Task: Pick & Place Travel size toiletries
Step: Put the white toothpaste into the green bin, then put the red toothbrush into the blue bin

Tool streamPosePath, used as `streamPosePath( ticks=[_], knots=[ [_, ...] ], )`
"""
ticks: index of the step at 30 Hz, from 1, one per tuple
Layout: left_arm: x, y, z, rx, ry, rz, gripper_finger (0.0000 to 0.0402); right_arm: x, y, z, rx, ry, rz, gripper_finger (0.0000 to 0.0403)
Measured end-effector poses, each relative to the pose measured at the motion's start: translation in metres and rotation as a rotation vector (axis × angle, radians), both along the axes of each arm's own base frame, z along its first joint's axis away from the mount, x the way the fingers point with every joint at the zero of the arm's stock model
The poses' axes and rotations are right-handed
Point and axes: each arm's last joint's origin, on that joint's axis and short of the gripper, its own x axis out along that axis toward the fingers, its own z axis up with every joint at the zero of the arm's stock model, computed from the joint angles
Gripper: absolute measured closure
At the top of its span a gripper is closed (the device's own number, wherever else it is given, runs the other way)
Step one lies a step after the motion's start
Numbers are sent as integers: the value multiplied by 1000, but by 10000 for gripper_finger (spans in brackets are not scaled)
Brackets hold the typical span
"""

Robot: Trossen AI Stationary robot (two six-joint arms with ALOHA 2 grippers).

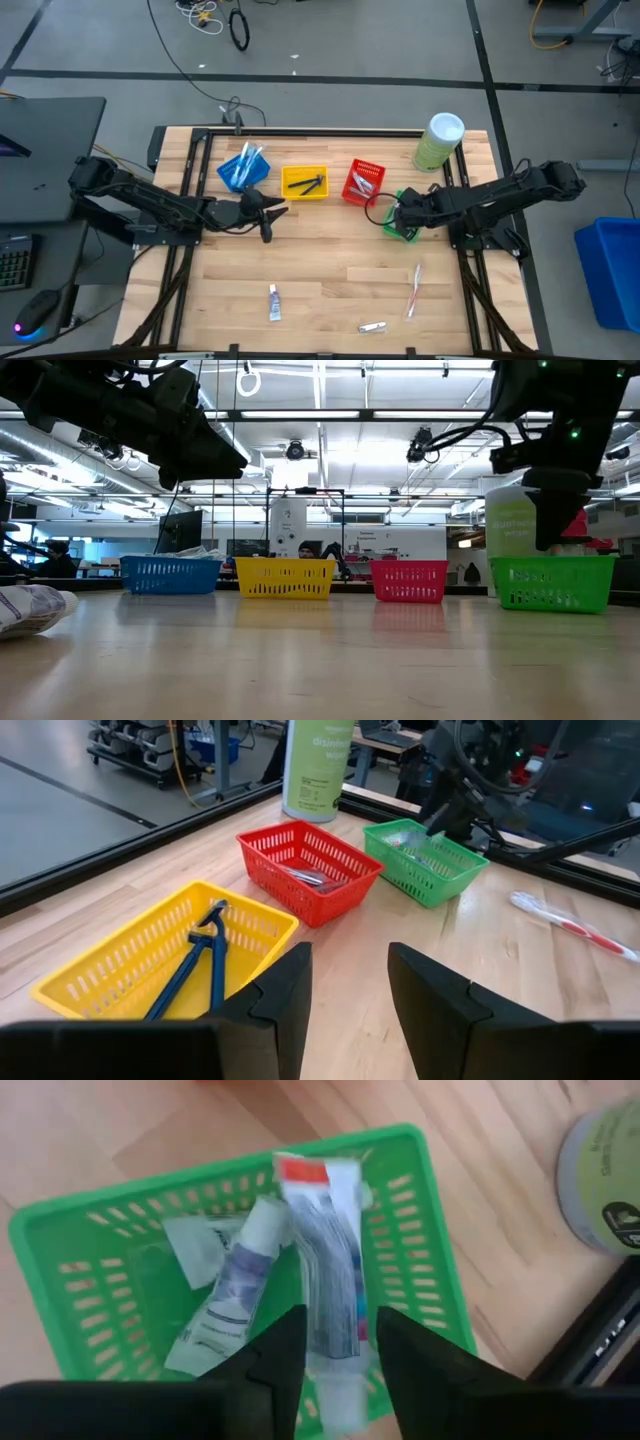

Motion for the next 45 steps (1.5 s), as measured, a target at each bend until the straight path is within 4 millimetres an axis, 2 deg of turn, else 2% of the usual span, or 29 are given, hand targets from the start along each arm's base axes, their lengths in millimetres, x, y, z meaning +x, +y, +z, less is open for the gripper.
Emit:
streamPosePath(
  ticks=[10,17,20,25,29,31,35,40,45],
  knots=[
    [0,0,0,5,-1,18,261,9,0,2,11,-66,48,203],
    [0,0,0,6,-1,18,261,29,4,24,53,-215,131,195],
    [0,0,0,6,-1,18,261,36,8,39,161,-268,141,207],
    [0,0,0,6,-1,18,261,36,20,45,555,-281,-20,221],
    [0,0,0,6,0,17,261,27,36,37,745,-158,-71,227],
    [0,0,0,5,1,12,261,20,44,31,767,-99,-106,230],
    [0,0,0,3,0,10,261,7,61,16,796,-9,-287,236],
    [0,0,0,3,0,11,261,-5,80,-10,832,7,-482,242],
    [0,0,0,2,-1,11,261,-13,91,-37,912,-36,-561,246]
  ],
)
